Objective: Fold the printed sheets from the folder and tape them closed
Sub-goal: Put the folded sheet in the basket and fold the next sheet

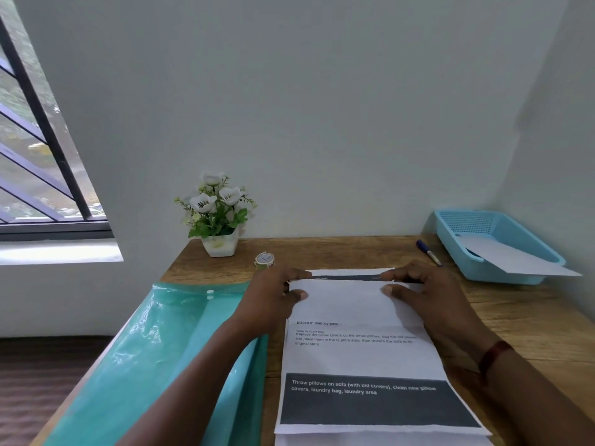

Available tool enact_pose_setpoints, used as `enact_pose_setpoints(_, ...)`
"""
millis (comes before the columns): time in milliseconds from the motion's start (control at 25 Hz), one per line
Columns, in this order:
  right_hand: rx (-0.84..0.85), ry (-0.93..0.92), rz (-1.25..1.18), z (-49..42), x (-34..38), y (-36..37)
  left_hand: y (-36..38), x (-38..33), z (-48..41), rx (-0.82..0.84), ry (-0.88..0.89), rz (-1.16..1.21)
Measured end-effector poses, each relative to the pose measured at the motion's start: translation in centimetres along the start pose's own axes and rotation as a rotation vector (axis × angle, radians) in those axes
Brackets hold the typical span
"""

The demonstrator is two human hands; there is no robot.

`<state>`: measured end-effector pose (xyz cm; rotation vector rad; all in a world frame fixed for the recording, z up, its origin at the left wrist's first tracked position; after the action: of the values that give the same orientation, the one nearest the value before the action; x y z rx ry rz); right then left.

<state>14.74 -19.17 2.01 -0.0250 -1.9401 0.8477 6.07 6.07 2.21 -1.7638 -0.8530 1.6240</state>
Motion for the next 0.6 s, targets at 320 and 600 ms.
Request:
enact_pose_setpoints(320, -0.116, -0.189, 0.141, 0.3, 2.1, -0.4, -1.2, -1.5, 0.8, -0.141, 0.11, -0.192)
enact_pose_setpoints(600, -0.085, -0.305, 0.287, 0.5, 3.0, 0.0, -1.6, -1.9, 1.1, -0.134, 0.18, -0.281)
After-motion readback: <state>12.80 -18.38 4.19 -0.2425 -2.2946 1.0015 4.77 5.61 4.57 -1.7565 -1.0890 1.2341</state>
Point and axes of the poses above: each hand's wrist, its own z-axis away from the middle knuckle, its own y-axis out of the palm, x = y × z, the point moved 7 cm from there along -z, towards the middle knuckle, and after that the axes turned 15 degrees about x, right-handed, at the moved point
